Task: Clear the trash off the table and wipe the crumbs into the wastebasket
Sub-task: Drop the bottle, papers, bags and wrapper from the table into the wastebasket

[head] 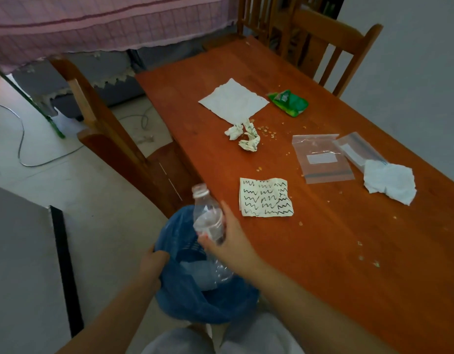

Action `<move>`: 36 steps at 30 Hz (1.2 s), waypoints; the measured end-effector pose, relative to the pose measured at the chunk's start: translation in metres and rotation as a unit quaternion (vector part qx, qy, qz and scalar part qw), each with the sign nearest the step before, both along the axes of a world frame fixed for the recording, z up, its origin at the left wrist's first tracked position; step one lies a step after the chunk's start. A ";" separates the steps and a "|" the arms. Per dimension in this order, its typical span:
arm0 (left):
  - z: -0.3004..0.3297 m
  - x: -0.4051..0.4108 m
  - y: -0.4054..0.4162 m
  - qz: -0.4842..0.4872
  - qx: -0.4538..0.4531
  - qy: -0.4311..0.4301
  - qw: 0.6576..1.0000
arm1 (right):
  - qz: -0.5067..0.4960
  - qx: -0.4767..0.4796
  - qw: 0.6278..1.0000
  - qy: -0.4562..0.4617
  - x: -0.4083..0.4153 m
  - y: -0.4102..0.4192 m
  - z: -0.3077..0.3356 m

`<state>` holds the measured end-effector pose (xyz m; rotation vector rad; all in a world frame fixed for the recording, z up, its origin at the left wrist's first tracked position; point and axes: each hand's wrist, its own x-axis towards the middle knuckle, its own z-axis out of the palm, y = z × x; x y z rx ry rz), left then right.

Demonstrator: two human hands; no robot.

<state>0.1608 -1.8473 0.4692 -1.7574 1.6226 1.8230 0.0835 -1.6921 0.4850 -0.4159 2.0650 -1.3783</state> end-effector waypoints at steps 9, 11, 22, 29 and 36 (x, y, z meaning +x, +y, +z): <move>0.003 -0.012 -0.037 -0.061 0.013 0.013 0.998 | 0.054 0.104 0.990 0.078 -0.012 -0.011 -0.017; 0.004 -0.016 -0.041 -0.062 0.024 0.014 0.998 | 0.006 0.152 0.970 0.189 -0.050 0.001 -0.004; 0.005 -0.029 -0.054 -0.089 0.031 0.016 0.995 | -0.009 0.418 0.882 0.218 -0.104 0.027 -0.038; 0.005 -0.040 -0.065 -0.113 0.051 0.010 0.992 | -0.067 0.235 0.913 0.327 -0.084 0.005 -0.011; 0.003 -0.058 -0.049 -0.137 0.027 0.006 0.990 | 0.156 0.171 0.961 0.154 0.011 -0.030 -0.040</move>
